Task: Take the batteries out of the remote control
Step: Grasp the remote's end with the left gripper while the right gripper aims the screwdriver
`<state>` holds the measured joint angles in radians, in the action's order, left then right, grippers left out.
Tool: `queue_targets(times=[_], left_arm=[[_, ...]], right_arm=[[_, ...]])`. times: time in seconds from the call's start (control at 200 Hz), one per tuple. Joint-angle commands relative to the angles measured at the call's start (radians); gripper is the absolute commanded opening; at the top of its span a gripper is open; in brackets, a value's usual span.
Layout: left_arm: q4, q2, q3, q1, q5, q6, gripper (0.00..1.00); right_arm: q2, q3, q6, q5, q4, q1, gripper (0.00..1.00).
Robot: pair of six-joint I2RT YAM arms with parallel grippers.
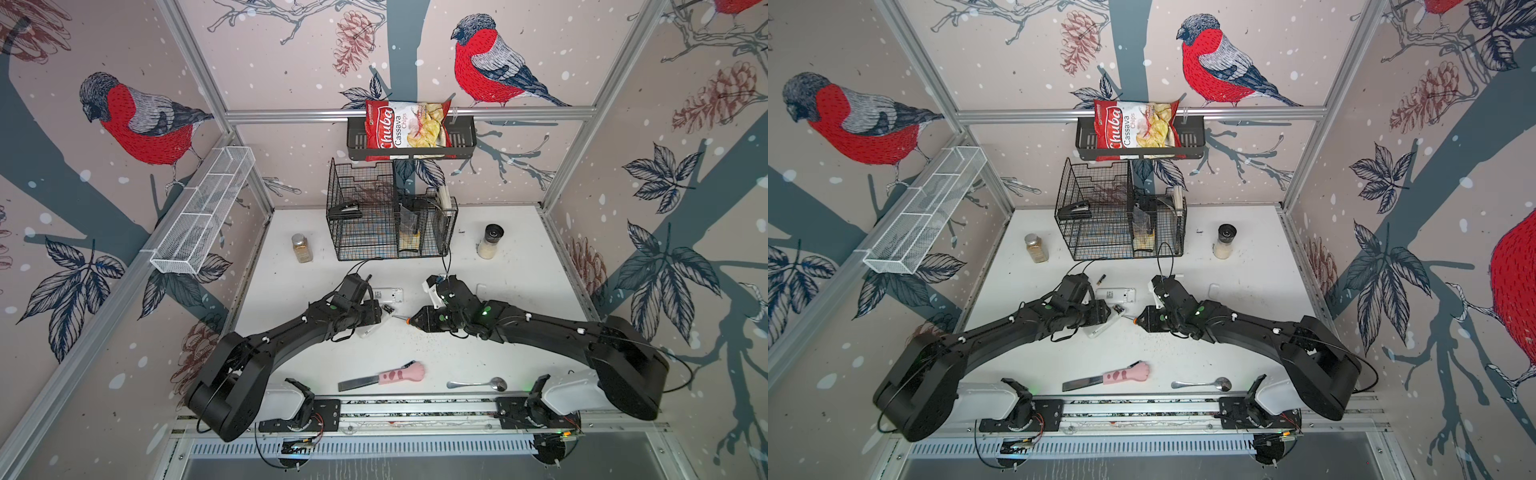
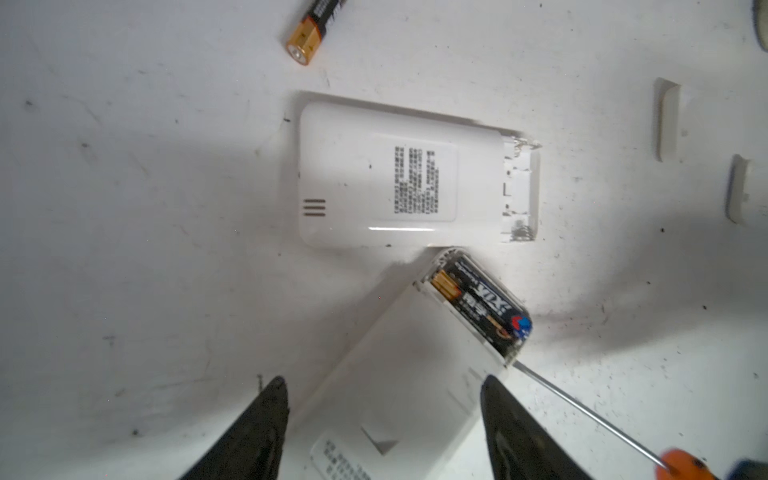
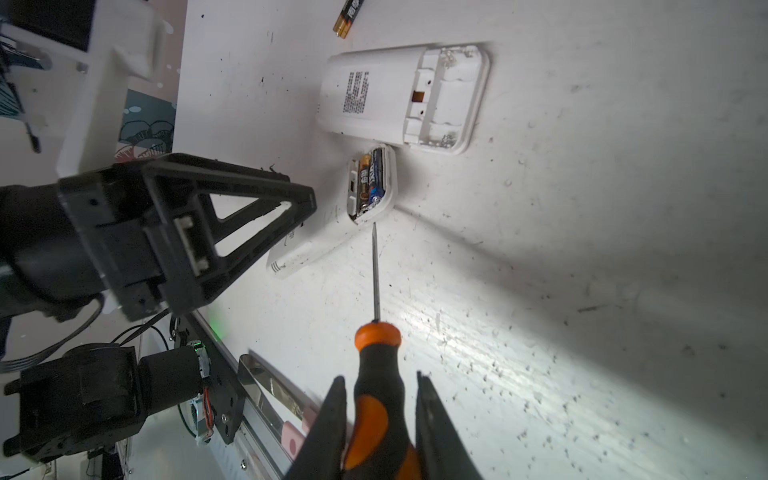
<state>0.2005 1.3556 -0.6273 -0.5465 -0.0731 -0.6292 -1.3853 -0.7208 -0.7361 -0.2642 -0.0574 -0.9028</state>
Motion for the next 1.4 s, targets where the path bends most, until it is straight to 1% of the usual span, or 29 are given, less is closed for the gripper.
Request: queue_targets(times=[0.0, 0.12, 0.22, 0.45, 0.5, 0.625, 0.846, 1.126, 1.281, 1.331, 1.396], left_arm=[[0.029, 0.022, -0.017, -0.007, 0.025, 0.043, 0.73], [0.042, 0.045, -0.024, -0.011, 0.036, 0.06, 0.73], [0.037, 0.055, -0.024, -0.017, 0.017, 0.074, 0.73], [0.083, 0.098, -0.046, -0.062, 0.026, 0.131, 0.72], [0.078, 0.11, -0.045, -0.084, 0.017, 0.132, 0.72], [0.103, 0.138, -0.057, -0.151, 0.037, 0.116, 0.72], [0.138, 0.142, -0.049, -0.225, 0.055, 0.087, 0.72], [0.212, 0.109, -0.021, -0.263, 0.087, 0.035, 0.73], [0.24, 0.099, 0.0, -0.269, 0.102, 0.019, 0.68], [0.241, 0.094, 0.004, -0.272, 0.104, 0.018, 0.64], [0.236, 0.082, 0.009, -0.277, 0.102, 0.022, 0.55]], right_arm=[[0.03, 0.007, 0.0, 0.024, -0.032, 0.001, 0.0], [0.053, 0.019, -0.005, 0.032, -0.039, 0.005, 0.0], [0.061, 0.023, -0.007, 0.037, -0.041, 0.006, 0.0], [0.101, 0.031, -0.01, 0.063, -0.075, 0.016, 0.0], [0.109, 0.033, -0.008, 0.068, -0.082, 0.021, 0.0], [0.127, 0.034, -0.009, 0.08, -0.094, 0.027, 0.0], [0.127, 0.039, -0.006, 0.082, -0.098, 0.031, 0.0], [0.127, 0.05, -0.014, 0.084, -0.089, 0.035, 0.0], [0.128, 0.047, -0.013, 0.085, -0.083, 0.035, 0.0], [0.128, 0.046, -0.013, 0.083, -0.084, 0.035, 0.0], [0.128, 0.043, -0.013, 0.083, -0.084, 0.035, 0.0]])
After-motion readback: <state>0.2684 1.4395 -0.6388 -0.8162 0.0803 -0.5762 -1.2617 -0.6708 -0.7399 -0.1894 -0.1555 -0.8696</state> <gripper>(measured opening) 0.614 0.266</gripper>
